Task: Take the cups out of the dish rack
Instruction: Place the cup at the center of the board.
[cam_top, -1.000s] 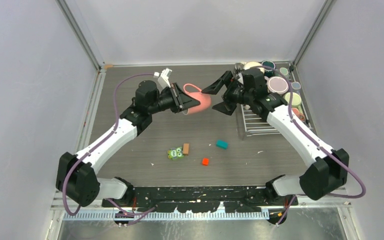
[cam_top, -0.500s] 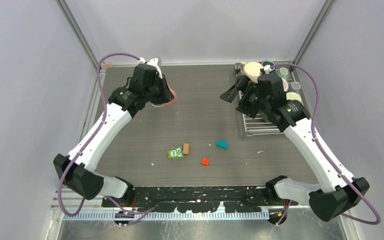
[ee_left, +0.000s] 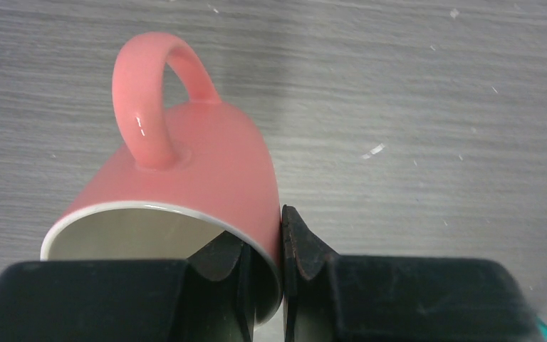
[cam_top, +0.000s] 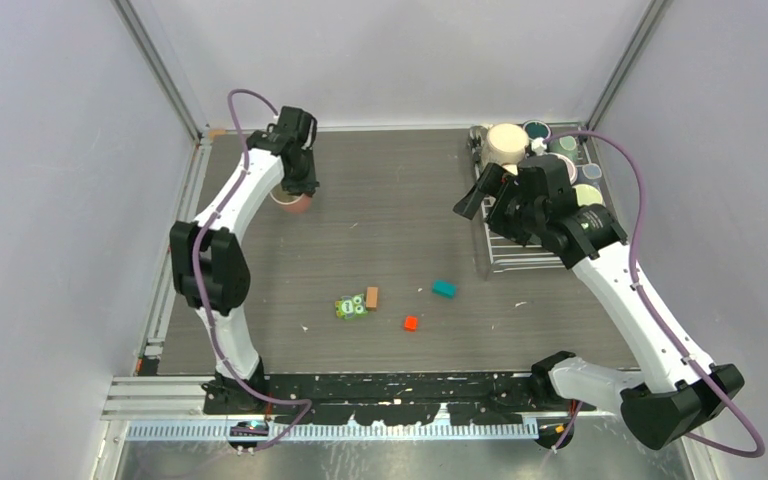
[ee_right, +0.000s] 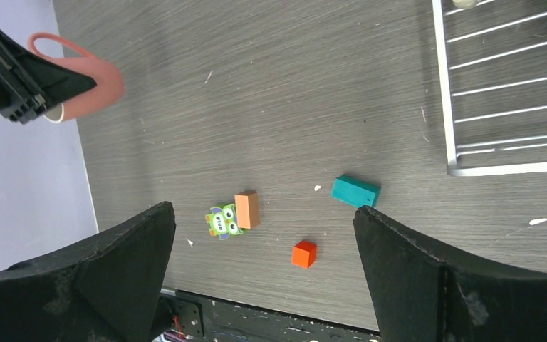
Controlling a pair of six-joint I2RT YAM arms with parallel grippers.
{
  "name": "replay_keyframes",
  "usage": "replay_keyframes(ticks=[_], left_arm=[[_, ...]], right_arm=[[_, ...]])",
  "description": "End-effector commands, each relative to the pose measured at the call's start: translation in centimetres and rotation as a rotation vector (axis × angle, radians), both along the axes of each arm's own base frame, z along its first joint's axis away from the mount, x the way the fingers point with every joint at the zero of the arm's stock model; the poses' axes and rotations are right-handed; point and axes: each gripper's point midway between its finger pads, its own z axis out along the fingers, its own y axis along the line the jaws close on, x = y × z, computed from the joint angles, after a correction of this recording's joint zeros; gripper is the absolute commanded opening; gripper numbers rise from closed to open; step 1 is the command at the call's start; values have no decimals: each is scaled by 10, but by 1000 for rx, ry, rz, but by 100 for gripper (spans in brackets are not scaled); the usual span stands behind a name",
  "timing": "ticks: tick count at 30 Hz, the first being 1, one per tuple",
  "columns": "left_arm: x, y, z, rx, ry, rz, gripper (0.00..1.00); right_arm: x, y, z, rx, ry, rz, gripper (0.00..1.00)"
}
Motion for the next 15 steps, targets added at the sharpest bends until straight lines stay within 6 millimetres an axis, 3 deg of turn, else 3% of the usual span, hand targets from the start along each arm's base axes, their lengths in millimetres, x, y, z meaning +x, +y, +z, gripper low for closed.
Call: replay_keyframes(ticks=[1,7,15], left_arm=[[30,21,10,41,-36,3,0],[46,36,-24,49,49,14,0],[50,43,-53,62,139,9,0]], right_arm=[[-3,-8,14,-25,-54,-5,100],[-6,-6,15,-19,-55,15,100],[-8,-7,11,-17,-45,13,100]])
